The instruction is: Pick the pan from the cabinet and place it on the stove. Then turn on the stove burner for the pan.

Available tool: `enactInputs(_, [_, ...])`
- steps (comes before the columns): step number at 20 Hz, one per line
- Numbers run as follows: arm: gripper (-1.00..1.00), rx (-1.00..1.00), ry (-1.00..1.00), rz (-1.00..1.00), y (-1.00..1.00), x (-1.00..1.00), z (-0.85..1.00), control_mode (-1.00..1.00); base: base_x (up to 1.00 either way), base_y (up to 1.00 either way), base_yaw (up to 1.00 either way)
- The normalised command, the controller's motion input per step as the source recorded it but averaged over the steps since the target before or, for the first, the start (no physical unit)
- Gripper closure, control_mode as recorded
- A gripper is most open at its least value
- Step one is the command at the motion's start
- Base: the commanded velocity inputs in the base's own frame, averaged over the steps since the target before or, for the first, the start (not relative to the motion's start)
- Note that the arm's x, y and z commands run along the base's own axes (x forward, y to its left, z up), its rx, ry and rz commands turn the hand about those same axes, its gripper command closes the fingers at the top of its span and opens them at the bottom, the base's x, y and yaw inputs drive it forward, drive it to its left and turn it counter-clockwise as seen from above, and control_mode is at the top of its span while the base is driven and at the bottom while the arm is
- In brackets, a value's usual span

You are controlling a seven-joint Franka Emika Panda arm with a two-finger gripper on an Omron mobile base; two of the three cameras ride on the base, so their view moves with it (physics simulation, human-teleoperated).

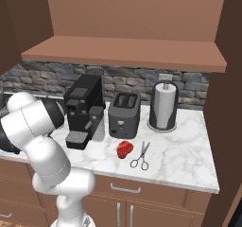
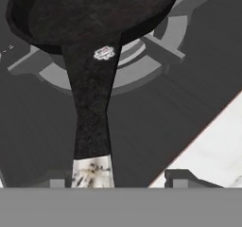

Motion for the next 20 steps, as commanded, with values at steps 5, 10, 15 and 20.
enactInputs(5, [-1.00, 0.00, -0.01, 0.00, 0.02, -0.26, 0.09, -1.00, 0.00, 0.00, 0.00])
enactInputs(10, [-1.00, 0.00, -0.04, 0.00, 0.00, -0.39, 0.27, -1.00, 0.00, 0.00, 0.00])
enactInputs(15, [-1.00, 0.00, -0.05, 0.00, 0.00, -0.23, 0.49, -1.00, 0.00, 0.00, 0.00])
enactInputs(20, [-1.00, 0.00, -0.11, 0.00, 0.00, -0.11, 0.61, -1.00, 0.00, 0.00, 0.00])
